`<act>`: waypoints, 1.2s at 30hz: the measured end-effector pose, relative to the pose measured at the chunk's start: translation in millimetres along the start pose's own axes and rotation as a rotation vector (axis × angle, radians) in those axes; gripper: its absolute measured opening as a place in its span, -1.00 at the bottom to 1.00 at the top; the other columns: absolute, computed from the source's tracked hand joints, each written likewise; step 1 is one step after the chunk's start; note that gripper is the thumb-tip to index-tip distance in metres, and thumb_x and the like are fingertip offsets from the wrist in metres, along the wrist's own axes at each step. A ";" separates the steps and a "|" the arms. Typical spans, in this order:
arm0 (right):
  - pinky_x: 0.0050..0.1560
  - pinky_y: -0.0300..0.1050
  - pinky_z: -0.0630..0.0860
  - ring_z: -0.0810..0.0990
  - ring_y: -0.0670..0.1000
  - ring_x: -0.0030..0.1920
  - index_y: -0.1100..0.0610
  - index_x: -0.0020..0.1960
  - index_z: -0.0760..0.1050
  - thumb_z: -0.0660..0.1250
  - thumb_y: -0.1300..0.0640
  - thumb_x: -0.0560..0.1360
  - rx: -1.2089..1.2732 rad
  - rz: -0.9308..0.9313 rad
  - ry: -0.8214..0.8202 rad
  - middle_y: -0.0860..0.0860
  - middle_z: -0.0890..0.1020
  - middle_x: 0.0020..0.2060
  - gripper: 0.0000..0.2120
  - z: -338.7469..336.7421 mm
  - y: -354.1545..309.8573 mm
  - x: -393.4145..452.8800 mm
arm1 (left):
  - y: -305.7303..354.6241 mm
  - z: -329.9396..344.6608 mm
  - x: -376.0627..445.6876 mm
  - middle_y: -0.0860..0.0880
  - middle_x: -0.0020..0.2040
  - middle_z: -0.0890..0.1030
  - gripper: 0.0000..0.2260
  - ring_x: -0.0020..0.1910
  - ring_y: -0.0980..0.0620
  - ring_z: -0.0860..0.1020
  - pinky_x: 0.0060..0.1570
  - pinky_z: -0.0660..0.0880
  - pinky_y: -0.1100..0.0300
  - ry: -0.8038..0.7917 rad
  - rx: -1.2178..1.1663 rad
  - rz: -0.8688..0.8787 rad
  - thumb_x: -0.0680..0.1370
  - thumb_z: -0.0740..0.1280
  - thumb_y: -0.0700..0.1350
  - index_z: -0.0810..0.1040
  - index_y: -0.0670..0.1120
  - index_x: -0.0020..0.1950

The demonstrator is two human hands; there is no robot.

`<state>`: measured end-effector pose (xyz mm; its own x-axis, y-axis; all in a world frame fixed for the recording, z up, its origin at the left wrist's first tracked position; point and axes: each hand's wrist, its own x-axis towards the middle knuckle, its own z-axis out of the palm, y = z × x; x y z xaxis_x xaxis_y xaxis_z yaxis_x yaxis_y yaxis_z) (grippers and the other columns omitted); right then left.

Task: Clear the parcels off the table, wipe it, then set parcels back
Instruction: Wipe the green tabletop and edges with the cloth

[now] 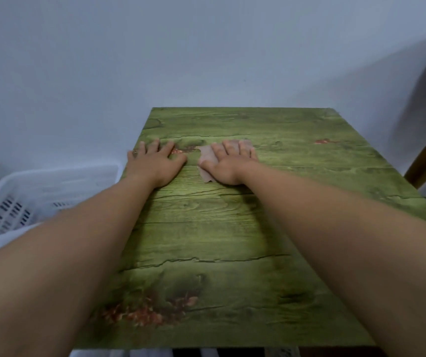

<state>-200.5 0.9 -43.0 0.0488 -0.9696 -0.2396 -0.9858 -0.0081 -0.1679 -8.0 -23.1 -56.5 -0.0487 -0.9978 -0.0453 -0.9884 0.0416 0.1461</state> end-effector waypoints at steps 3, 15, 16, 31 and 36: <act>0.50 0.19 -0.33 -0.30 0.19 0.56 -0.10 0.60 -0.22 -0.16 -0.43 0.54 -0.008 0.014 -0.001 -0.02 -0.24 0.59 -0.25 -5.1 2.2 20.2 | -1.0 0.6 3.3 0.00 0.62 -0.04 -0.35 0.58 -0.15 -0.09 0.48 -0.14 -0.22 -0.012 0.003 -0.005 0.53 -0.10 0.40 -0.01 0.21 0.59; 0.49 0.21 -0.30 -0.27 0.21 0.56 -0.08 0.61 -0.19 -0.13 -0.44 0.52 -0.014 0.021 0.048 0.00 -0.19 0.60 -0.21 -23.0 11.6 93.1 | -2.7 6.1 9.1 0.02 0.62 -0.05 -0.33 0.58 -0.13 -0.08 0.48 -0.14 -0.22 0.028 0.022 -0.004 0.51 -0.12 0.46 -0.02 0.25 0.58; 0.50 0.23 -0.30 -0.26 0.21 0.57 -0.09 0.61 -0.19 -0.13 -0.44 0.52 -0.020 0.011 0.055 0.02 -0.18 0.60 -0.22 -23.9 13.4 101.2 | -3.2 7.5 10.3 0.03 0.62 -0.04 -0.33 0.58 -0.13 -0.07 0.49 -0.14 -0.22 0.033 0.023 -0.005 0.50 -0.12 0.46 -0.02 0.25 0.58; 0.51 0.27 -0.13 -0.07 0.14 0.59 -0.15 0.59 0.00 -0.18 -0.48 0.39 -0.106 -0.024 0.123 0.05 0.00 0.60 -0.16 -38.1 24.4 174.9 | -2.6 10.0 12.6 0.08 0.61 -0.02 -0.34 0.58 -0.07 -0.04 0.49 -0.10 -0.16 0.060 0.022 -0.031 0.49 -0.09 0.47 0.02 0.28 0.56; 0.50 0.31 -0.12 -0.08 0.17 0.59 -0.14 0.59 -0.01 -0.18 -0.49 0.36 -0.103 -0.045 0.122 0.07 -0.01 0.60 -0.13 -40.2 28.1 196.2 | -1.9 10.7 12.2 0.09 0.61 0.00 -0.35 0.58 -0.06 -0.04 0.49 -0.10 -0.14 0.065 0.006 -0.037 0.50 -0.07 0.46 0.03 0.29 0.56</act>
<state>-225.0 -199.4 -56.3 0.0796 -0.9901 -0.1154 -0.9946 -0.0712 -0.0752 -8.2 -34.9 -68.0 -0.0028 -0.9999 0.0136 -0.9902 0.0047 0.1395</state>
